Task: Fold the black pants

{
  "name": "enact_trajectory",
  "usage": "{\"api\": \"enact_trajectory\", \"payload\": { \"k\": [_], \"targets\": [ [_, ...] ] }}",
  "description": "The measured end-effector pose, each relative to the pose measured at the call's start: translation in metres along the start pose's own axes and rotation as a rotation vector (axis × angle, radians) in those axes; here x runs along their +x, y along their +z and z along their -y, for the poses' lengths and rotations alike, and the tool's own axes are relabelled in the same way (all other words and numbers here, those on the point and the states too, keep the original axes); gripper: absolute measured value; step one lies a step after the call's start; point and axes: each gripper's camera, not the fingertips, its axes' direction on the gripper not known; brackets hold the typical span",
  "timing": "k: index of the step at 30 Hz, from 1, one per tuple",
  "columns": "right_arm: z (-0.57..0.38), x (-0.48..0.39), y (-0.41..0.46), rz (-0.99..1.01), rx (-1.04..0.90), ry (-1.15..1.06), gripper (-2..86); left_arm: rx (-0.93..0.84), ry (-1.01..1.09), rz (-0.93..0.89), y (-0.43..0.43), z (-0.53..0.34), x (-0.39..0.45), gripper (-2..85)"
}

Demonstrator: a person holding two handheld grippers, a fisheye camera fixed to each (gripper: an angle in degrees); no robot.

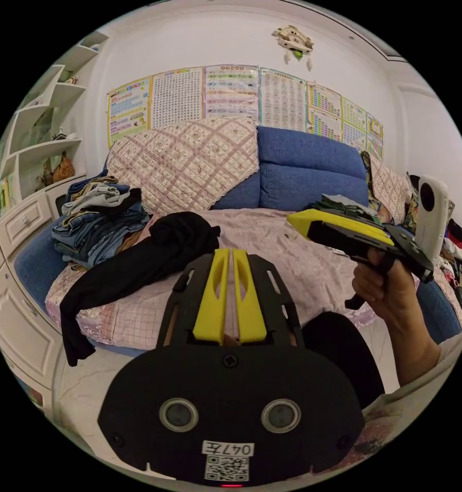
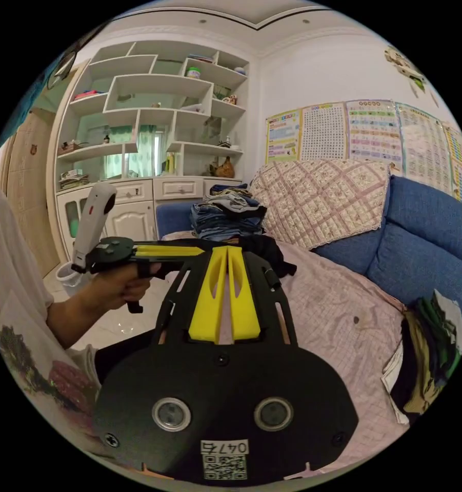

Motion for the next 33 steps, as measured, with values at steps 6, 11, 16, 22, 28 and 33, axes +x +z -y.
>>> {"api": "enact_trajectory", "payload": {
  "k": [6, 11, 16, 22, 28, 33],
  "targets": [
    [0.047, -0.009, 0.005, -0.116, -0.138, -0.025, -1.3, 0.002, -0.016, -0.025, -0.035, 0.028, 0.019, -1.0],
    [0.078, 0.005, 0.026, -0.234, -0.382, 0.078, -1.3, -0.050, -0.016, -0.010, -0.049, 0.052, 0.040, -1.0],
    [0.104, 0.015, 0.030, -0.311, -0.448, 0.145, -1.3, -0.100, -0.008, -0.011, -0.061, 0.077, 0.061, -1.0],
    [0.133, 0.031, 0.034, -0.146, -0.518, 0.152, -1.3, -0.128, -0.009, -0.040, -0.079, 0.107, 0.080, -1.0],
    [0.162, 0.038, 0.033, -0.240, -0.570, 0.188, -1.3, -0.159, -0.008, -0.054, -0.096, 0.135, 0.095, -1.0],
    [0.187, 0.046, 0.028, -0.228, -0.635, 0.165, -0.9, -0.176, -0.012, -0.058, -0.113, 0.161, 0.105, -0.9]
  ]
}}
